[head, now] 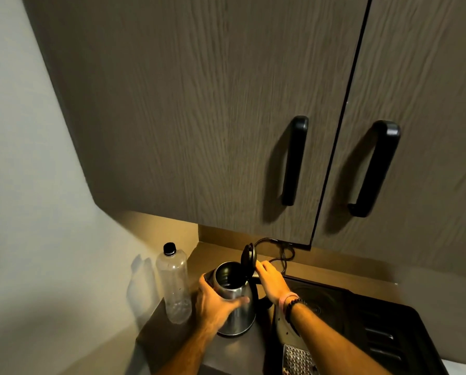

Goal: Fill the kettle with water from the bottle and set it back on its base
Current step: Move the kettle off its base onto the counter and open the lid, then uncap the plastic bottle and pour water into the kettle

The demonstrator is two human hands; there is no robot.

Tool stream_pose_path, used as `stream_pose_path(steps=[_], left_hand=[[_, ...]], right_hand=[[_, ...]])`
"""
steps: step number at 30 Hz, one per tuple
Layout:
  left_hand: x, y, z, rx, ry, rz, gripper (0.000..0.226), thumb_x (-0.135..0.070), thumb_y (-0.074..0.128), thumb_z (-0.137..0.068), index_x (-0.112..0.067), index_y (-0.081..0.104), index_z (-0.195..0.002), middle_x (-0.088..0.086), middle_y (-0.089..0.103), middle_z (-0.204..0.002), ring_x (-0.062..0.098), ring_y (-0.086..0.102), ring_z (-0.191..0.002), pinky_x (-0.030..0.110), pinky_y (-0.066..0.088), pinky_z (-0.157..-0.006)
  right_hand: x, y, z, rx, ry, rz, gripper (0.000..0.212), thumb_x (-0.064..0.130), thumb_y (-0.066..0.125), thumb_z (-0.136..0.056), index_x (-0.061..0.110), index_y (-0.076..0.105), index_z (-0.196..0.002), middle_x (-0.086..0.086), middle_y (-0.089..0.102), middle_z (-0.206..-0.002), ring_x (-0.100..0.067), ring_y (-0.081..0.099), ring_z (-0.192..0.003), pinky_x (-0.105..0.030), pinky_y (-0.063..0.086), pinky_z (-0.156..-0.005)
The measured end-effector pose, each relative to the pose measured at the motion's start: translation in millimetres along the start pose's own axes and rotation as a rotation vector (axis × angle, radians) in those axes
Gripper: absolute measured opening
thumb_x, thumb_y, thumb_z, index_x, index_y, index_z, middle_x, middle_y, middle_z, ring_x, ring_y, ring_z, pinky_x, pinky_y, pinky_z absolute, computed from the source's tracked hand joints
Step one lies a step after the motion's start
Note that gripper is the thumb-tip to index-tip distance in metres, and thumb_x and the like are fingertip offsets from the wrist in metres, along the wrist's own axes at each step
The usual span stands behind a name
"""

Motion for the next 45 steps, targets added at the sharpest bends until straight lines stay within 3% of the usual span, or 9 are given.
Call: stream_pose_path(steps=[7, 11, 15, 18, 22, 25, 32, 40, 45], left_hand=[[-10.1, -17.4, 12.9, 0.056, 0.033, -0.130, 0.141, -0.060, 0.090, -0.048, -0.019, 0.009, -0.155, 0.012, 0.031, -0.155, 0.033, 0.034, -0.140, 0.044, 0.036, -0.109], [-35.1, -58.6, 34.2, -0.339, 0.535, -0.499, 0.058, -0.050, 0.074, -0.080, -0.013, 0.062, -0.123, 0.008, 0.063, -0.118, 0.024, 0.062, -0.102, 0.024, 0.046, -0.074], [-54.8, -107.4, 35.0, -0.735, 0.847, -0.506, 0.020, -0.023, 0.071, -0.089, -0.009, 0.070, -0.103, 0.011, 0.065, -0.101, 0.024, 0.061, -0.089, 0.027, 0.053, -0.064], [-62.8, -138.8, 13.2, -0.721, 0.606, -0.412, 0.032, -0.027, 0.063, -0.094, -0.011, 0.061, -0.121, 0.010, 0.059, -0.122, 0.024, 0.060, -0.105, 0.029, 0.054, -0.075], [-59.1, -149.6, -26.1, -0.349, 0.327, -0.242, 0.058, -0.034, 0.057, -0.097, -0.010, 0.040, -0.146, 0.012, 0.047, -0.146, 0.032, 0.052, -0.127, 0.048, 0.054, -0.094], [-56.4, -149.5, -42.7, -0.184, 0.254, -0.149, 0.052, -0.029, 0.060, -0.097, -0.010, 0.047, -0.143, 0.012, 0.052, -0.142, 0.033, 0.058, -0.118, 0.041, 0.062, -0.072], [-51.2, -154.3, -52.2, -0.207, 0.269, -0.096, 0.044, -0.038, 0.078, -0.080, -0.016, 0.058, -0.113, 0.005, 0.065, -0.110, 0.025, 0.064, -0.092, 0.034, 0.061, -0.051], [-49.8, -147.8, -3.1, -0.629, 0.545, -0.247, 0.035, -0.043, 0.075, -0.082, -0.021, 0.066, -0.109, 0.000, 0.058, -0.110, 0.015, 0.056, -0.096, 0.029, 0.053, -0.074], [22.2, -84.3, 25.9, -0.415, 0.509, -0.348, 0.026, -0.021, 0.081, -0.079, -0.010, 0.073, -0.101, 0.007, 0.060, -0.094, 0.019, 0.057, -0.082, 0.026, 0.048, -0.063]], right_hand=[[-4.2, 1.3, -12.1, -0.018, -0.180, 0.512, 0.042, 0.029, 0.038, -0.104, 0.016, 0.042, -0.143, -0.013, 0.044, -0.145, -0.030, 0.049, -0.125, -0.043, 0.038, -0.107], [-9.4, 6.4, -20.0, -0.121, -0.181, 0.880, 0.064, 0.028, 0.041, -0.100, 0.022, 0.008, -0.156, -0.011, 0.001, -0.166, -0.043, 0.008, -0.148, -0.058, 0.011, -0.120], [-15.3, 10.3, -21.1, -0.194, -0.022, 0.730, 0.072, 0.056, 0.026, -0.100, 0.030, -0.015, -0.153, -0.021, -0.023, -0.160, -0.043, -0.027, -0.144, -0.060, -0.013, -0.114], [-13.4, 11.2, -19.5, -0.199, 0.003, 0.640, 0.073, 0.066, 0.016, -0.096, 0.034, -0.020, -0.151, -0.018, -0.026, -0.160, -0.039, -0.028, -0.144, -0.058, -0.018, -0.113], [-15.1, 11.3, -20.3, -0.137, 0.017, 0.630, 0.073, 0.063, 0.019, -0.097, 0.033, -0.020, -0.151, -0.020, -0.022, -0.161, -0.041, -0.027, -0.145, -0.064, -0.012, -0.115], [-15.7, 11.1, -21.0, -0.086, 0.023, 0.661, 0.077, 0.058, 0.029, -0.097, 0.032, -0.020, -0.151, -0.024, -0.021, -0.160, -0.045, -0.026, -0.144, -0.066, -0.010, -0.114], [-15.4, 10.4, -21.2, -0.048, 0.033, 0.650, 0.077, 0.051, 0.035, -0.097, 0.035, -0.019, -0.151, -0.026, -0.016, -0.160, -0.047, -0.024, -0.144, -0.069, -0.007, -0.114], [-17.0, 10.4, -21.2, -0.058, 0.039, 0.627, 0.074, 0.061, 0.026, -0.096, 0.037, -0.020, -0.149, -0.024, -0.014, -0.161, -0.044, -0.022, -0.145, -0.067, -0.008, -0.115], [-16.0, 9.9, -19.0, -0.050, 0.029, 0.630, 0.074, 0.058, 0.029, -0.098, 0.037, -0.020, -0.149, -0.024, -0.013, -0.161, -0.045, -0.022, -0.145, -0.067, -0.009, -0.113]])
Point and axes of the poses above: each hand's wrist, its own z-axis away from the middle knuckle, its own y-axis out of the palm, x = y × z, the point moved 3 cm from there along -z, towards the middle knuckle
